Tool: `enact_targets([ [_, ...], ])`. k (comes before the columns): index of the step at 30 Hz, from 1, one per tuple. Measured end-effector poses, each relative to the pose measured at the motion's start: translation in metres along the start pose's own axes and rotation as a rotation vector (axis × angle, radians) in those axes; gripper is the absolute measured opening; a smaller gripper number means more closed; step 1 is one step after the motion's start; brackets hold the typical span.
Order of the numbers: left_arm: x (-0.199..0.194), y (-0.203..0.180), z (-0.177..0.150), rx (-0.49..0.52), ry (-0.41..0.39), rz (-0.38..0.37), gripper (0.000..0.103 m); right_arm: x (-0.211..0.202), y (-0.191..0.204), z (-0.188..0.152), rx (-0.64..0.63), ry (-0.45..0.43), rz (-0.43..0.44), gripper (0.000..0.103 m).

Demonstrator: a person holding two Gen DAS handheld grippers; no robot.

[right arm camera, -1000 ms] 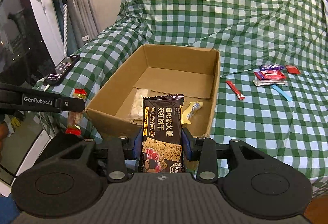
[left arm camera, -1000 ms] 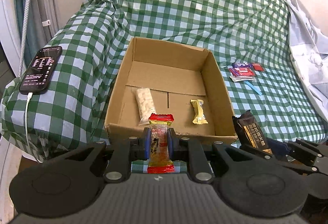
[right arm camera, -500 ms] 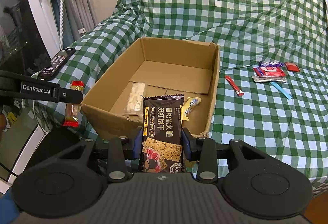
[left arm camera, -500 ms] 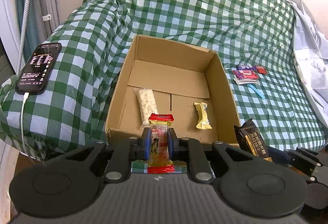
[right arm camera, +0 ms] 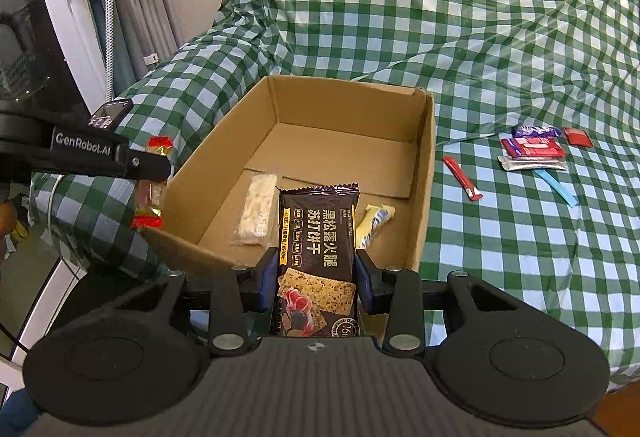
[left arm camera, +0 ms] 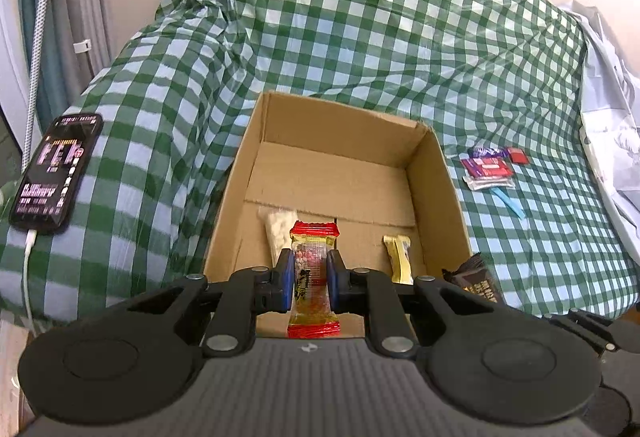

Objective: Organize snacks
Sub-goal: 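Carry the red-gold bar with left tool while right tool carries biscuit pack into box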

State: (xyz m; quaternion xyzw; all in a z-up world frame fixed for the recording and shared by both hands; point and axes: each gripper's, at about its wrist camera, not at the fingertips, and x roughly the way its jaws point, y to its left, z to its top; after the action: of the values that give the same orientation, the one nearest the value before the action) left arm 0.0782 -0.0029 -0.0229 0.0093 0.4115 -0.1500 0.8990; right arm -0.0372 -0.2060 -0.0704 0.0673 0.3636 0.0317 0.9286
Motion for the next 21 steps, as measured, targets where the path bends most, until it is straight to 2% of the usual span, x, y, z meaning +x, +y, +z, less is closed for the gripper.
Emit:
enact_targets([
  [10, 0.051, -0.002, 0.034, 0.01, 0.028, 0.011, 0.018, 0.044, 0.0, 0.029, -0.005, 0.012, -0.008, 0.041],
  [21, 0.111, -0.006, 0.051, 0.031, 0.086, 0.026, 0.018, 0.098, -0.017, 0.048, 0.021, 0.055, -0.015, 0.041],
])
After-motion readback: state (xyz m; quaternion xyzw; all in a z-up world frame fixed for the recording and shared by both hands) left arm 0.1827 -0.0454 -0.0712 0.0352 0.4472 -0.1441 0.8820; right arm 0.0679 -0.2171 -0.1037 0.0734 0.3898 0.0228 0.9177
